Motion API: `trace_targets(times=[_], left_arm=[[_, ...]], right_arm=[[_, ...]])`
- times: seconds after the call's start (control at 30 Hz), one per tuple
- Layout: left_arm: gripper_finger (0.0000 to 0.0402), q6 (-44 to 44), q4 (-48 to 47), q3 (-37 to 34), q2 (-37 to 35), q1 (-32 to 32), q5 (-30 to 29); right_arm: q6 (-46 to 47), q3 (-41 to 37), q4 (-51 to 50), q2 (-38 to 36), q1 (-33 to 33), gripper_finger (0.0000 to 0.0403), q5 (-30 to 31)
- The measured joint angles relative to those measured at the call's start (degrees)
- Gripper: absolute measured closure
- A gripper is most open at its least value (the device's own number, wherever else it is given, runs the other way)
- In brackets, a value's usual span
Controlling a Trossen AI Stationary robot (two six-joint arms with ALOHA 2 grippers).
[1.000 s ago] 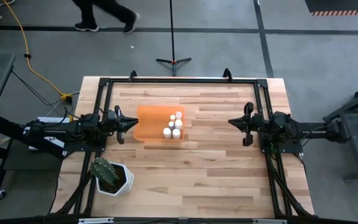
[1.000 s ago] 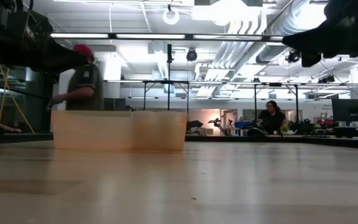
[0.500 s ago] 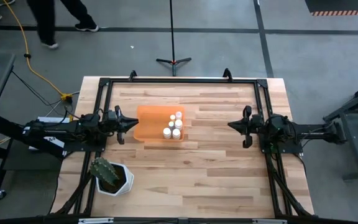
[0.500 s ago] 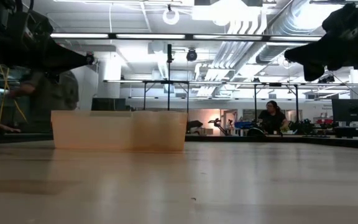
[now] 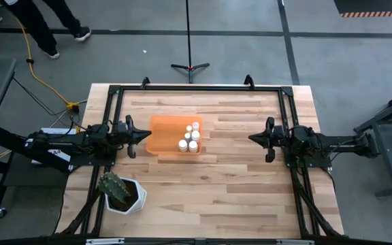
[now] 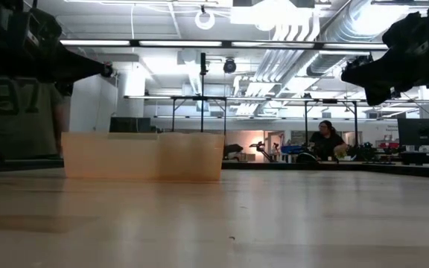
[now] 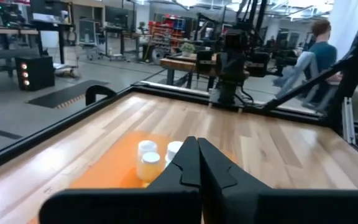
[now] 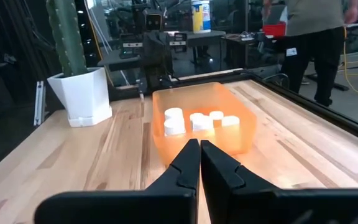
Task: Pick and place pill bottles into a basket
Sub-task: Return to Home Position
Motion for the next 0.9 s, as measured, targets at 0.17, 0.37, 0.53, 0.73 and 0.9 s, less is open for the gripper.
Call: trace_targets(times=[0.17,0.37,0.53,0.73,0.9], left_arm=[[0.0365,0.98,-0.20,0.00,0.00,0.00,-0.29],[0.0349,-1.40,-0.64,0.00,-0.20,-0.04,-1.25],[0.0380,-0.12,-1.58,0.00,-1.16,-0.04,-0.85],[0.0339,-0.09,-1.53,0.00,-1.11,0.00,-1.08],[0.0370,0.50,-1.59,0.00,-1.09,-0.01,-0.24]], right_arm=[[-0.37,0.00,0.00,0.00,0.00,0.0401,0.15],[-0.28,-0.02,0.00,0.00,0.00,0.0400,0.24],[-0.20,-0.03,0.02,0.00,0.00,0.0399,0.70],[-1.25,-0.04,0.00,0.02,0.00,0.0401,1.63],[-1.94,-0.04,0.00,0.00,0.00,0.0397,1.63]])
